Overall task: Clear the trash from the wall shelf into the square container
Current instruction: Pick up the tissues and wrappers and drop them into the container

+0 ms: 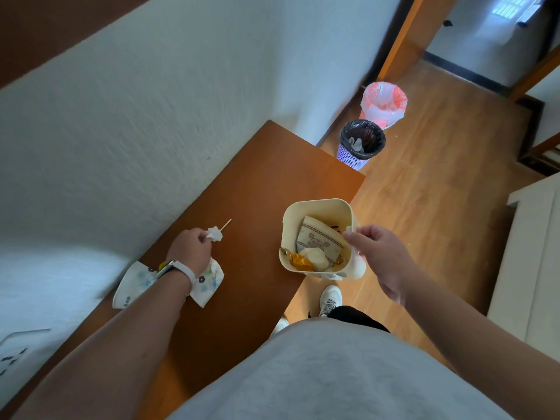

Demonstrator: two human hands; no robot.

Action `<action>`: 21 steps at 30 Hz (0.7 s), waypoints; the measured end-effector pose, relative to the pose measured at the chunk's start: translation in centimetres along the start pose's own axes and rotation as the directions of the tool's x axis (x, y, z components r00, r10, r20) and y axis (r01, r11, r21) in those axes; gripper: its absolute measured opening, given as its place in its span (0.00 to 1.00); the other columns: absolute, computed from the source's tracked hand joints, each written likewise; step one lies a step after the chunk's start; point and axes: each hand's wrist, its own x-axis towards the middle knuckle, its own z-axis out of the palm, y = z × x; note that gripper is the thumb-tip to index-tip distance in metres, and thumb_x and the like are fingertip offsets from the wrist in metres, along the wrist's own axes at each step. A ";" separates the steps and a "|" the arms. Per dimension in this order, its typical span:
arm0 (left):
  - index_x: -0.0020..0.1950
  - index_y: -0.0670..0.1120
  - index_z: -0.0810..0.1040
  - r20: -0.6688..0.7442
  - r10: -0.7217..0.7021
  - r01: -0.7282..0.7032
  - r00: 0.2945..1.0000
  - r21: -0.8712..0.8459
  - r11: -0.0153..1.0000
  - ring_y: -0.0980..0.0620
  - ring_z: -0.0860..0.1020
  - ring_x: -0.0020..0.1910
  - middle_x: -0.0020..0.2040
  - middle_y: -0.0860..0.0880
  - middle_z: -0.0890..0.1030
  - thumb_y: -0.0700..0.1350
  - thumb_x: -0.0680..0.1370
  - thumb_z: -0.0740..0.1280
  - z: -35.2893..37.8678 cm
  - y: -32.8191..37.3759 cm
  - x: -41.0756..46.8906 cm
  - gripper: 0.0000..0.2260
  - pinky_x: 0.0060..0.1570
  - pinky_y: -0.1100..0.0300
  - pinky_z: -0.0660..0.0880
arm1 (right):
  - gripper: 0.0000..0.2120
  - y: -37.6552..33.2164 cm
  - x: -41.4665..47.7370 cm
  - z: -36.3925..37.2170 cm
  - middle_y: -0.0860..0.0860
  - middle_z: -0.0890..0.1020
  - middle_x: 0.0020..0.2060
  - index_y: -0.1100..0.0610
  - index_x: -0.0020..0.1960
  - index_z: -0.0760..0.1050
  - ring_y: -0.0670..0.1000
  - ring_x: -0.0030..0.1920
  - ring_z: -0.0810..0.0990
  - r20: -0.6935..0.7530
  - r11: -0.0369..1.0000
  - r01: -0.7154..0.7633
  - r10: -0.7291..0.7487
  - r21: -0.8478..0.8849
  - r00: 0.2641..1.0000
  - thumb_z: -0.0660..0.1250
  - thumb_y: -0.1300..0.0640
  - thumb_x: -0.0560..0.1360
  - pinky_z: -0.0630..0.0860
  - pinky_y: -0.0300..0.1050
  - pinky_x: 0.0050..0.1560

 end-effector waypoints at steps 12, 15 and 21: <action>0.52 0.47 0.80 -0.034 0.511 -0.492 0.859 -0.329 0.806 0.58 0.77 0.42 0.44 0.53 0.80 0.46 0.79 0.68 -3.8 11.3 -5.4 0.05 0.38 0.65 0.73 | 0.10 0.1 -0.1 0.3 0.57 0.83 0.50 0.58 0.53 0.78 0.53 0.48 0.78 -0.037 1.000 -0.015 0.015 0.009 0.999 0.71 0.52 0.78 0.74 0.47 0.48; 0.52 0.47 0.82 0.094 0.653 -0.605 0.752 -0.295 0.739 0.56 0.77 0.41 0.43 0.53 0.80 0.46 0.78 0.68 -4.1 13.6 -7.2 0.06 0.40 0.60 0.77 | 0.10 0.3 -0.3 0.2 0.58 0.84 0.51 0.59 0.53 0.78 0.54 0.49 0.79 -0.050 0.999 -0.024 0.025 0.033 0.998 0.71 0.52 0.78 0.75 0.48 0.51; 0.61 0.50 0.80 0.321 0.685 -0.660 0.654 -0.200 0.724 0.56 0.75 0.46 0.53 0.53 0.82 0.49 0.78 0.67 -3.0 16.1 -9.3 0.12 0.45 0.62 0.72 | 0.06 0.6 -0.6 0.7 0.53 0.80 0.43 0.57 0.48 0.78 0.51 0.44 0.76 -0.096 0.998 -0.002 0.007 0.056 0.995 0.72 0.55 0.77 0.74 0.46 0.49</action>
